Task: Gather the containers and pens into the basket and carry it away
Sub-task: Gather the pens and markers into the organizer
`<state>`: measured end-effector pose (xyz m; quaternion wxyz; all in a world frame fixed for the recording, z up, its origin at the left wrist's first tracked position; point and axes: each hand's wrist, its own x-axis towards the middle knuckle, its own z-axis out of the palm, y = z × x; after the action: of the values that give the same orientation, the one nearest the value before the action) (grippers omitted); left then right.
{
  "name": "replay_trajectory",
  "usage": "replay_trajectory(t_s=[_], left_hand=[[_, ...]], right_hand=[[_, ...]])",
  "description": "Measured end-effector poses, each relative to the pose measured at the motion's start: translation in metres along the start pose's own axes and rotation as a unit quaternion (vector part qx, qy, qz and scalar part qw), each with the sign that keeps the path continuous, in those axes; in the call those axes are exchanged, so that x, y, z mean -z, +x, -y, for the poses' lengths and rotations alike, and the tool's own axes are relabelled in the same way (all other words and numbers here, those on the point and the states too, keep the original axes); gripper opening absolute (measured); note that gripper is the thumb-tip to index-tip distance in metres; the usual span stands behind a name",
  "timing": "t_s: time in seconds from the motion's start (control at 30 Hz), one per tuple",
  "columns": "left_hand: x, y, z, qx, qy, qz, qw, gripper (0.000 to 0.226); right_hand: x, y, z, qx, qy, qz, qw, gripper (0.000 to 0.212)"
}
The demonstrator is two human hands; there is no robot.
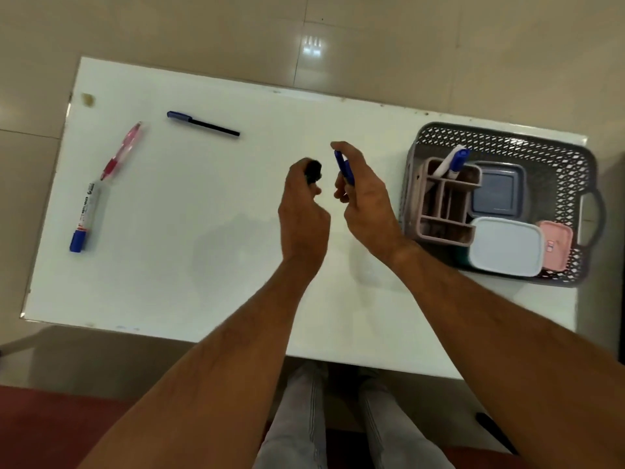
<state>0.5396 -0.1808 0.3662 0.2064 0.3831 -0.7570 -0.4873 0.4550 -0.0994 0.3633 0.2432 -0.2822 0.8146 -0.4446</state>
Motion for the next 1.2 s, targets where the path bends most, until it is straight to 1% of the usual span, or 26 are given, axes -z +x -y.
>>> replay_trajectory(t_s=[0.07, 0.17, 0.23, 0.33, 0.43, 0.53, 0.67, 0.8, 0.93, 1.03, 1.13, 1.2], left_hand=[[-0.014, 0.003, -0.026, -0.031, -0.062, -0.009, 0.998, 0.061], [-0.037, 0.005, -0.06, -0.119, -0.096, -0.041, 0.987, 0.048], [-0.052, -0.001, -0.078, -0.148, -0.12, -0.04, 0.981, 0.039], [-0.072, -0.014, -0.099, -0.152, -0.183, 0.009, 0.971, 0.033], [-0.089, -0.024, -0.105, -0.13, -0.217, 0.059, 0.966, 0.028], [-0.103, -0.034, -0.101, -0.106, -0.206, 0.088, 0.969, 0.029], [-0.114, -0.047, -0.091, -0.109, -0.182, 0.131, 0.969, 0.031], [-0.121, -0.05, -0.086, -0.099, -0.159, 0.147, 0.971, 0.032], [-0.131, -0.048, -0.086, -0.119, -0.138, 0.167, 0.969, 0.03], [-0.136, -0.047, -0.076, -0.105, -0.129, 0.2, 0.966, 0.025], [-0.137, -0.049, -0.067, -0.102, -0.129, 0.202, 0.965, 0.022], [-0.138, -0.05, -0.066, -0.102, -0.131, 0.198, 0.966, 0.026]], right_hand=[[0.019, -0.001, 0.009, 0.027, 0.035, -0.036, 0.998, 0.08], [0.052, -0.008, 0.018, 0.068, 0.092, -0.112, 0.987, 0.063], [0.073, -0.014, 0.019, 0.092, 0.114, -0.172, 0.974, 0.062], [0.105, -0.027, 0.009, 0.124, 0.121, -0.235, 0.957, 0.068], [0.125, -0.046, -0.01, 0.093, 0.118, -0.256, 0.955, 0.059], [0.136, -0.064, -0.027, 0.066, 0.116, -0.275, 0.952, 0.056], [0.143, -0.073, -0.039, 0.064, 0.114, -0.271, 0.954, 0.062], [0.139, -0.08, -0.05, 0.044, 0.087, -0.243, 0.965, 0.063], [0.134, -0.085, -0.065, 0.045, 0.044, -0.198, 0.978, 0.057], [0.133, -0.086, -0.07, 0.04, 0.043, -0.184, 0.981, 0.051], [0.132, -0.089, -0.076, 0.037, 0.018, -0.174, 0.984, 0.037], [0.133, -0.089, -0.08, 0.041, -0.007, -0.175, 0.984, 0.034]])
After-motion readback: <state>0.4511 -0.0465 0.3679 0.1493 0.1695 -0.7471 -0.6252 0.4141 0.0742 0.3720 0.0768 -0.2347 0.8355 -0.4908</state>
